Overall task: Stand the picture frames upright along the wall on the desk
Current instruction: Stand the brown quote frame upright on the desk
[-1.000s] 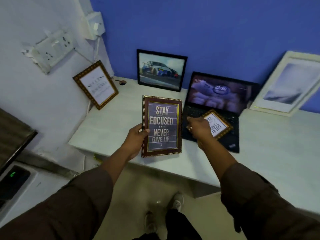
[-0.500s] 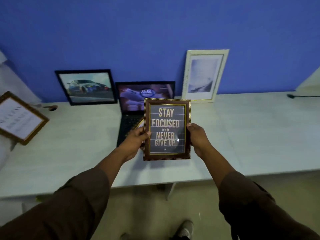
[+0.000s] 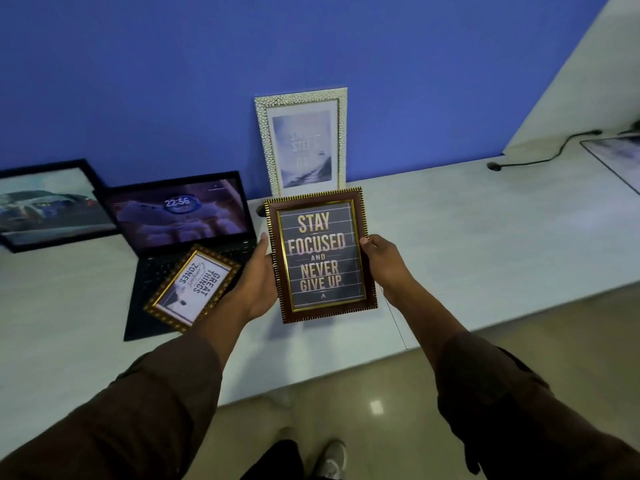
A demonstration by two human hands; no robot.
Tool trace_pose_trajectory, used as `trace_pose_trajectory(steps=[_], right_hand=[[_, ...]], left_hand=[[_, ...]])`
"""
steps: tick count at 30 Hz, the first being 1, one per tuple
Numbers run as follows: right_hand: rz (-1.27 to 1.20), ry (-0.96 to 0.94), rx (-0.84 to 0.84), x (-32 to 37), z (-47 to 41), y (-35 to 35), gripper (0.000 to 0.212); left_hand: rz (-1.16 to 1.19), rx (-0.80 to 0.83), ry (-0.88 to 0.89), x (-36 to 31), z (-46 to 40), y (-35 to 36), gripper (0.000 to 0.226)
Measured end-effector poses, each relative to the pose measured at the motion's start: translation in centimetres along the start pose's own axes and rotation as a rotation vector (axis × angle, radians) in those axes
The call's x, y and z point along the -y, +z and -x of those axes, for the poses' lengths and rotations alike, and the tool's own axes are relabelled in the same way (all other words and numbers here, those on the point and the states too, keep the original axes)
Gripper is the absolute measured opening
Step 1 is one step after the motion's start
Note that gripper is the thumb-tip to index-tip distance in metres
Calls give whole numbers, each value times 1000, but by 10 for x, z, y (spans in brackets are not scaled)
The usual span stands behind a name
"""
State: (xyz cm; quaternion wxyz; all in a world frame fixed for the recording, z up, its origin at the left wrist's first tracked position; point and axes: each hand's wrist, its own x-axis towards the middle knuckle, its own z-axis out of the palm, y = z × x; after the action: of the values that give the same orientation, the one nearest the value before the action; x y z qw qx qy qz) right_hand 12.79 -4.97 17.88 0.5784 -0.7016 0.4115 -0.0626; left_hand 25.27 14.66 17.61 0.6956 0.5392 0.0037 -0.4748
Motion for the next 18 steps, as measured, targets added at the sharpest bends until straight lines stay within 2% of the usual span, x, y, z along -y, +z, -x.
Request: trace_pose_trajectory(steps=[5,12,18], right_hand=[[91,-49,21,-9,-28,-15,43],[335,-96,58,-15,-98,-30,39],[359,-117,122,-22,-147,-29,35]], left_hand=[[3,-125,-46,-5,-45,9,77],[-103,-196,-77,-20,-120,16,65],[-117,-262,-121,-29,-184,2,58]])
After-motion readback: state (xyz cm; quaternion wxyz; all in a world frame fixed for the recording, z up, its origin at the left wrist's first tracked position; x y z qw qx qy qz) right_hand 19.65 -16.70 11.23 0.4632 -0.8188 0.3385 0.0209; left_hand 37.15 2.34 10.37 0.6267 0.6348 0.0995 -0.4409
